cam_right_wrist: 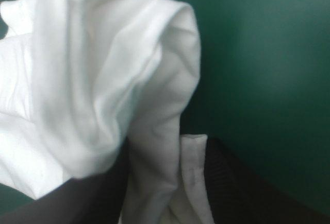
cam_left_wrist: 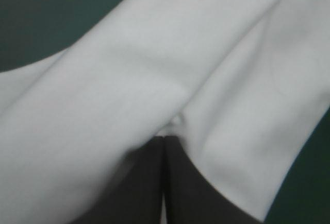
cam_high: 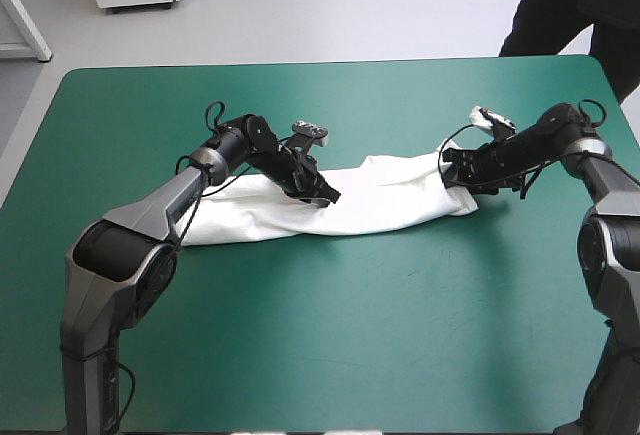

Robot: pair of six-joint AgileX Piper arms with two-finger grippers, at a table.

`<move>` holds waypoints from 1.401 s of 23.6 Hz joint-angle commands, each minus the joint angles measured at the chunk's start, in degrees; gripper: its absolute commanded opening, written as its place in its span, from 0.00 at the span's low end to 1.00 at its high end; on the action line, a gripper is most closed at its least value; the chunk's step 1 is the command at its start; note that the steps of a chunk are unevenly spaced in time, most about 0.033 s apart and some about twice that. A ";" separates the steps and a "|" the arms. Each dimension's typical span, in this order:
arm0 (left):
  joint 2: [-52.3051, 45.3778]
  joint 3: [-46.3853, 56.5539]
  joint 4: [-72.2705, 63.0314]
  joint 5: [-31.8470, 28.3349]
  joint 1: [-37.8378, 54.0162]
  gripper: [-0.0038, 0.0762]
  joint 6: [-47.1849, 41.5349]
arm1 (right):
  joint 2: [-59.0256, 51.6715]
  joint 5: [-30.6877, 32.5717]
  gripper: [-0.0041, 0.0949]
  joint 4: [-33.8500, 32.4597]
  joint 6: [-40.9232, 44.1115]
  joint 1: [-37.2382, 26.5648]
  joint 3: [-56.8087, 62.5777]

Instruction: Fold the cloth

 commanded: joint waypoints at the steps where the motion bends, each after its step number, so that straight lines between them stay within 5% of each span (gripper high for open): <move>1: -1.64 -0.45 -0.19 2.10 -0.83 0.02 -0.08 | -0.88 -0.87 0.50 1.92 -2.26 2.17 -0.57; 9: -1.64 -0.45 -0.19 2.35 -0.83 0.02 -0.08 | -0.88 -1.38 0.33 3.20 -3.67 3.78 -0.57; 13: -1.64 -0.45 -0.19 2.48 -0.83 0.02 0.10 | -0.88 -1.77 0.02 3.30 -3.70 3.78 -0.57; 16: -1.74 -0.45 -0.19 2.73 -0.73 0.02 0.10 | -0.88 -1.77 0.03 4.04 -3.70 3.78 -0.65; 20: -2.24 -2.38 1.67 4.14 -0.72 0.02 -0.55 | -1.48 5.64 0.03 4.83 -2.11 3.78 -8.36; 33: -2.24 -3.46 3.84 4.03 -0.59 0.02 -3.78 | -11.83 7.09 0.03 7.72 -1.10 3.78 -19.07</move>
